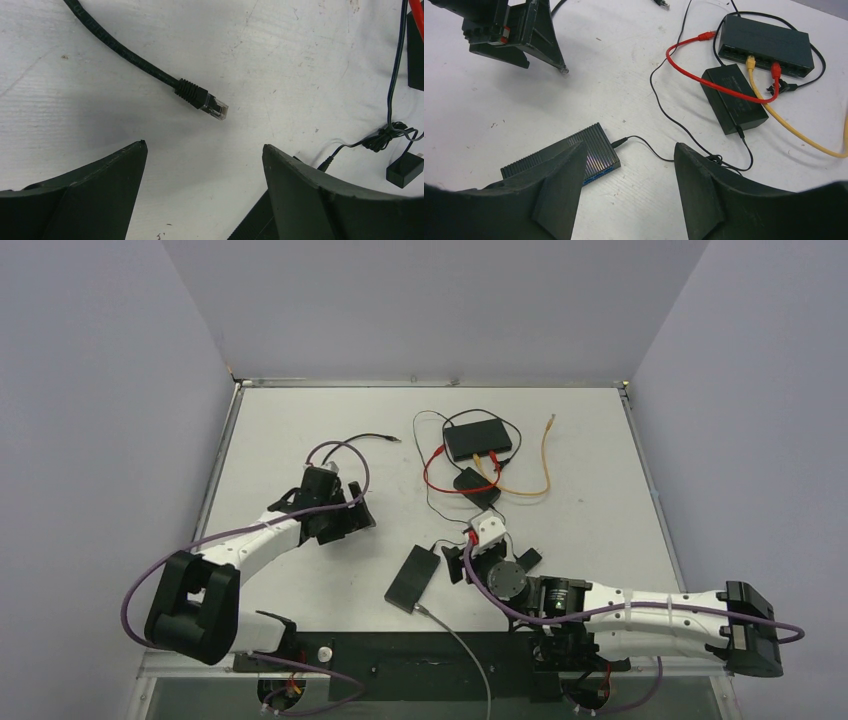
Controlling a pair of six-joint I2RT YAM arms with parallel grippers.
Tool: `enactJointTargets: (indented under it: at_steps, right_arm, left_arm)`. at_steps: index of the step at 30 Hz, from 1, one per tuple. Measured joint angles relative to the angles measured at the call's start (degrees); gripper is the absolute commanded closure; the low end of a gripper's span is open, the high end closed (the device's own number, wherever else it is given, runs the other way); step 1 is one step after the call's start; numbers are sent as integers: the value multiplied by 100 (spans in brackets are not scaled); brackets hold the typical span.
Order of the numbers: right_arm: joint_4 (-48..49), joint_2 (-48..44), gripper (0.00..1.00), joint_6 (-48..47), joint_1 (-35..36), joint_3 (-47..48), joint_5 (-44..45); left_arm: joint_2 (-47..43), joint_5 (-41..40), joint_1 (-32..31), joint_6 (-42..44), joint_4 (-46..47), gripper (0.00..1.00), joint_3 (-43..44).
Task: Insert the plug into the switch port
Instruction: Pick up the connector from the center of the board.
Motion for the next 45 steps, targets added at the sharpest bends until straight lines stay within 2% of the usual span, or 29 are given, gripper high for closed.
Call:
enactJointTargets:
  at_steps: [11, 21, 37, 45]
  right_arm:
    - [-35, -566, 40, 39, -4, -339, 37]
    - [-81, -940, 39, 63, -4, -518, 44]
    - [-96, -979, 39, 63, -37, -614, 81]
    - [-96, -968, 39, 63, -37, -614, 81]
  left_arm:
    - [903, 221, 68, -332, 494, 39, 269]
    - [1283, 374, 247, -592, 835, 58, 407]
    - [1687, 874, 402, -719, 1401, 99, 417]
    - [1652, 968, 431, -719, 1624, 100, 286]
